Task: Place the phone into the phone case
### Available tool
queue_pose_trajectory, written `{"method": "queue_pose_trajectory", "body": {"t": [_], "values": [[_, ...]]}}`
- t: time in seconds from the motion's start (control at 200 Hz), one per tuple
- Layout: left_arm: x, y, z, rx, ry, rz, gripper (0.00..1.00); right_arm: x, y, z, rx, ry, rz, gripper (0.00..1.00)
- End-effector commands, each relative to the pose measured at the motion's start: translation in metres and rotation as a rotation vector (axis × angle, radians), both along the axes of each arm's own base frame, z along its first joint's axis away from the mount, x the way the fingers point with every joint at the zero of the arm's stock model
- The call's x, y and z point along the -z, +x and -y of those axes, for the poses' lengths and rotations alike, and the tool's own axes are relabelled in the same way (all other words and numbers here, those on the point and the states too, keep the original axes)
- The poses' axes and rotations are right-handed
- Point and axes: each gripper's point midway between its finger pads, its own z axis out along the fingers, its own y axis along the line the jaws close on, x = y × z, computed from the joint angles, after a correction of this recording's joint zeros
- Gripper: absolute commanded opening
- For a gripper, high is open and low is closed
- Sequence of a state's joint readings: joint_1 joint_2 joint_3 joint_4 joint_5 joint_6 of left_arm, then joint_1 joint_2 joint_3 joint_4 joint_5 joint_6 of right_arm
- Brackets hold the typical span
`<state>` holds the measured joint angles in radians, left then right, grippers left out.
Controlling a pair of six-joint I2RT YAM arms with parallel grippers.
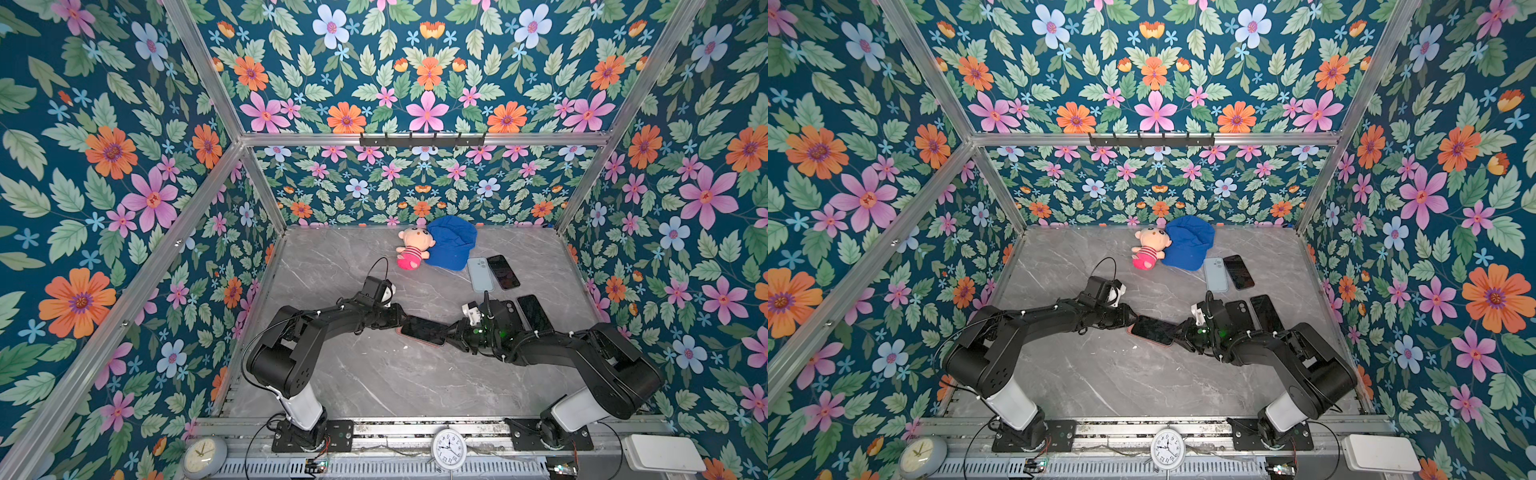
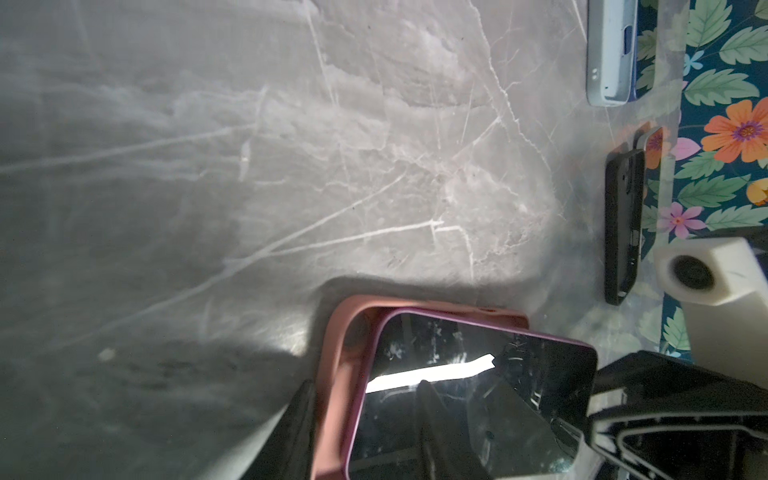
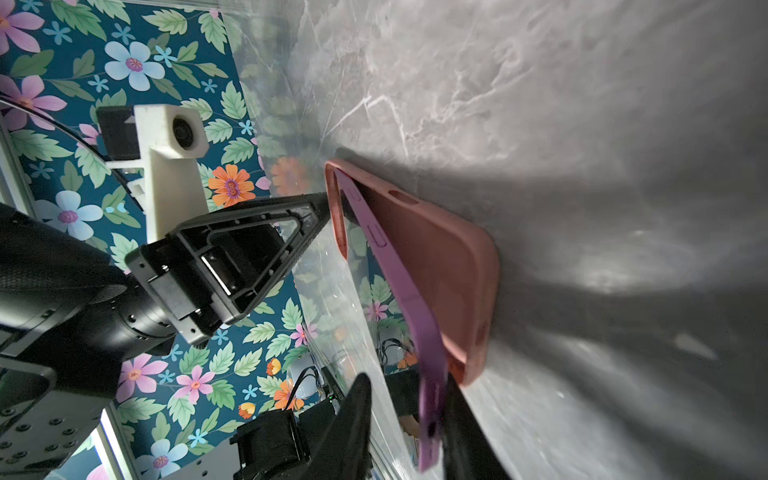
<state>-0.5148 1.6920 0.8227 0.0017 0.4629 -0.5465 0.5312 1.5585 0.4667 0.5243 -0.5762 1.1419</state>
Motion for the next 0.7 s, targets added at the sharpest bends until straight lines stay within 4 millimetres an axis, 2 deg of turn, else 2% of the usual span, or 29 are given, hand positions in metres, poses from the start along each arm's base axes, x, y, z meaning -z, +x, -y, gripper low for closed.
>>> {"method": "queue_pose_trajectory", "body": {"t": [0.0,0.385,0.555,0.575,0.695], "values": [[-0.003,0.0,0.003,0.006,-0.024,0.008,0.41,-0.002,0.0,-0.005,-0.02,0.024,-0.013,0.29],[-0.004,-0.003,0.004,0.006,-0.032,0.011,0.41,0.003,0.001,-0.018,-0.051,0.041,-0.041,0.29],[-0.002,-0.005,0.005,0.011,-0.034,0.006,0.41,-0.002,0.004,-0.022,-0.061,0.049,-0.031,0.29],[-0.002,-0.005,0.006,0.012,-0.034,0.005,0.41,0.009,0.003,-0.02,-0.059,0.033,-0.058,0.29],[-0.001,-0.006,0.007,0.014,-0.035,0.002,0.4,0.011,0.003,-0.024,-0.069,0.033,-0.064,0.28]]}}
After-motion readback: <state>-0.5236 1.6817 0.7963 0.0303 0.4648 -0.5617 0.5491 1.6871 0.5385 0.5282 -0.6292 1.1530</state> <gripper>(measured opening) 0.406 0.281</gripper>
